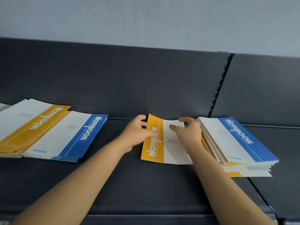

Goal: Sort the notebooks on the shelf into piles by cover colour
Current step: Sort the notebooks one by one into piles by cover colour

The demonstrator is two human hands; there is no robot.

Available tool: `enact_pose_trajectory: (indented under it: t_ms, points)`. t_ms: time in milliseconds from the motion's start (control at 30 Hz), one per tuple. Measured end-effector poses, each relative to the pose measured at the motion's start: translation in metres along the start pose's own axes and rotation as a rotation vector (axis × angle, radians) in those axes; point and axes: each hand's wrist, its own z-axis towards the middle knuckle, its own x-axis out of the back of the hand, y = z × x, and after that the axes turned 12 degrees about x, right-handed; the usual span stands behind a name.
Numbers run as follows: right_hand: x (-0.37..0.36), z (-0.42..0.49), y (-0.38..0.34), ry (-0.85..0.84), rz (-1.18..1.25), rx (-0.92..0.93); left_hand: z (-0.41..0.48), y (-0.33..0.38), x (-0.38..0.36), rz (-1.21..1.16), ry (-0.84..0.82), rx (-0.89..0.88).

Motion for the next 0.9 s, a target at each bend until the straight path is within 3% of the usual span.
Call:
enact_pose_trajectory:
  t_ms: [233, 333, 433, 500, 567, 700, 800, 900]
  points:
    - [-0.007, -0.004, -0.006, -0.055, 0.358, -0.127, 0.008, -0.002, 0.028, -0.169, -0.050, 0.043]
    - [-0.004, -0.003, -0.012, -0.019, 0.534, -0.099, 0.009, -0.001, 0.034, -0.174, -0.060, 0.065]
    - [0.000, -0.003, -0.014, 0.064, 0.579, -0.041, 0.004, 0.001, 0.041, -0.060, -0.254, 0.109]
    - [-0.002, -0.003, -0.012, 0.106, 0.464, 0.012, 0.003, 0.001, 0.045, -0.009, -0.391, 0.090]
    - [-0.006, -0.005, -0.013, 0.068, 0.240, 0.123, 0.004, 0.001, 0.053, 0.020, -0.421, 0.028]
    - [-0.013, -0.021, -0.020, -0.133, -0.280, 0.609, 0.002, 0.002, 0.068, 0.187, -0.528, -0.058]
    - [-0.013, -0.025, -0.023, -0.302, -0.414, 0.779, 0.005, 0.001, 0.066, 0.146, -0.423, -0.102]
    - [-0.011, -0.022, -0.028, -0.366, -0.373, 0.649, 0.010, 0.001, 0.058, -0.059, -0.181, -0.122]
